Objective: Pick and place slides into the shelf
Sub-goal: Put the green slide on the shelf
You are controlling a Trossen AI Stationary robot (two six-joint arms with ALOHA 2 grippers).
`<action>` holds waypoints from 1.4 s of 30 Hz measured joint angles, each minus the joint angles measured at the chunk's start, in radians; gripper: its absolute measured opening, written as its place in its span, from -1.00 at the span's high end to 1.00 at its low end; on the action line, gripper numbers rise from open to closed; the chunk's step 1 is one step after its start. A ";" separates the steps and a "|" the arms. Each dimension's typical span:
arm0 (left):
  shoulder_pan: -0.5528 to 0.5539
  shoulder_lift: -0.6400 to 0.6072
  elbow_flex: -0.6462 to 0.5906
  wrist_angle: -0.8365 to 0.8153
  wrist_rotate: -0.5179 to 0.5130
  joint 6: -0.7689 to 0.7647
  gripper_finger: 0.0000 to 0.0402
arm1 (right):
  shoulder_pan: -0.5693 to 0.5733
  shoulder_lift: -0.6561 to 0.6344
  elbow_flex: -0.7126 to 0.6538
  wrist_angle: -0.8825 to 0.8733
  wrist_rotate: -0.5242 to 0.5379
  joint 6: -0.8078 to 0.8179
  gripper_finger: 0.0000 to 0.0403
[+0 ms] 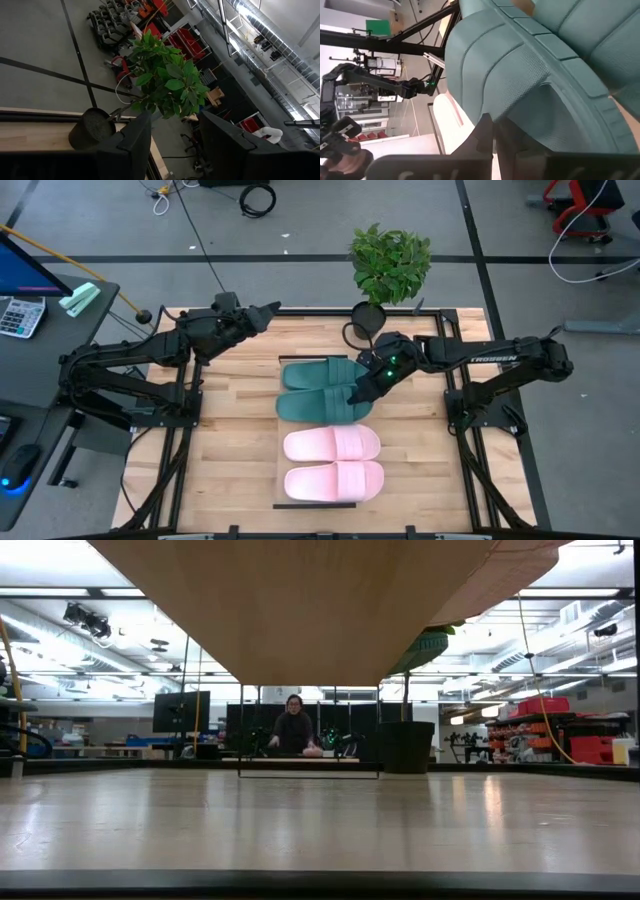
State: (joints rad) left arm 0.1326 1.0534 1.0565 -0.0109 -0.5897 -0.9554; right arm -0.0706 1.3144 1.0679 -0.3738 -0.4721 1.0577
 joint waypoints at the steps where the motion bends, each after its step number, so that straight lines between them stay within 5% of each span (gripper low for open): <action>1: 0.000 0.000 0.000 0.000 0.000 0.000 0.13 | -0.004 0.000 0.000 -0.009 0.001 -0.008 0.98; 28: 0.000 0.000 0.000 0.000 0.000 0.000 0.13 | -0.093 -0.013 -0.054 0.153 -0.088 0.047 0.98; 42: 0.000 0.000 0.000 0.001 0.000 -0.001 0.13 | -0.097 -0.013 -0.032 0.224 -0.102 0.268 0.98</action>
State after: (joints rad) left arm 0.1326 1.0534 1.0565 -0.0101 -0.5900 -0.9560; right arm -0.1673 1.3014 1.0355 -0.1499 -0.5741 1.3262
